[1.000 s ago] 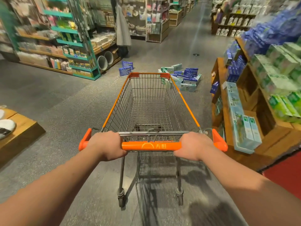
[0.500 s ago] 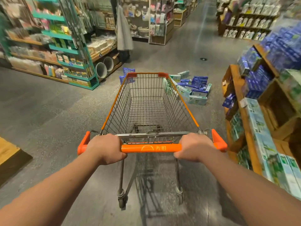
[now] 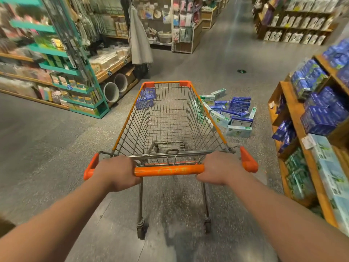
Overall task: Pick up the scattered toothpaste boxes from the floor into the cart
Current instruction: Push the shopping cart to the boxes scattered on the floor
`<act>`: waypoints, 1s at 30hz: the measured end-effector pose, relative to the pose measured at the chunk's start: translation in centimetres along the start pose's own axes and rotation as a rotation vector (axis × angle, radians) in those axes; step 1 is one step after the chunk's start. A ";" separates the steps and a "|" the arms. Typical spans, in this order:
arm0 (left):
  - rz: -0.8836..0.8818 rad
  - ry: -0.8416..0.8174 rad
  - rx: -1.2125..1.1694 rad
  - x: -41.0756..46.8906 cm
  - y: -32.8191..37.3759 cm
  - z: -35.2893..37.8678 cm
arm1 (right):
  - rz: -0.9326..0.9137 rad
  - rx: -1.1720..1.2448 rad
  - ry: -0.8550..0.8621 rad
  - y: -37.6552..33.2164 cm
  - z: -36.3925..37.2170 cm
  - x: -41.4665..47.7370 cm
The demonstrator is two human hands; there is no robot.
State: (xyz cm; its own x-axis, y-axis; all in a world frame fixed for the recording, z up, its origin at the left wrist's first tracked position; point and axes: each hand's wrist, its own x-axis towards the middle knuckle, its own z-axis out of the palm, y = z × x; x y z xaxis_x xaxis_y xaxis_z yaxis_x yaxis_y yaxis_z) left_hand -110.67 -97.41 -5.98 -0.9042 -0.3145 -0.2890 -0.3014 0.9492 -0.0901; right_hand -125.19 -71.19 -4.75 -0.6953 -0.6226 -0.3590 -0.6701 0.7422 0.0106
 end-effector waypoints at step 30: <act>-0.013 0.011 0.038 49.8 -13.9 -13.6 | -0.007 -0.021 -0.034 8.9 -17.9 48.8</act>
State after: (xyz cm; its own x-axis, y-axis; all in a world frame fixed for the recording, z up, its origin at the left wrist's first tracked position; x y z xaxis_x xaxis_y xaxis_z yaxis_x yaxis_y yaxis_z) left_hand -155.60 -126.36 -6.20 -0.9037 -0.3263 -0.2772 -0.3012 0.9447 -0.1299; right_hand -169.79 -99.40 -5.48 -0.6817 -0.6186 -0.3906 -0.6804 0.7323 0.0278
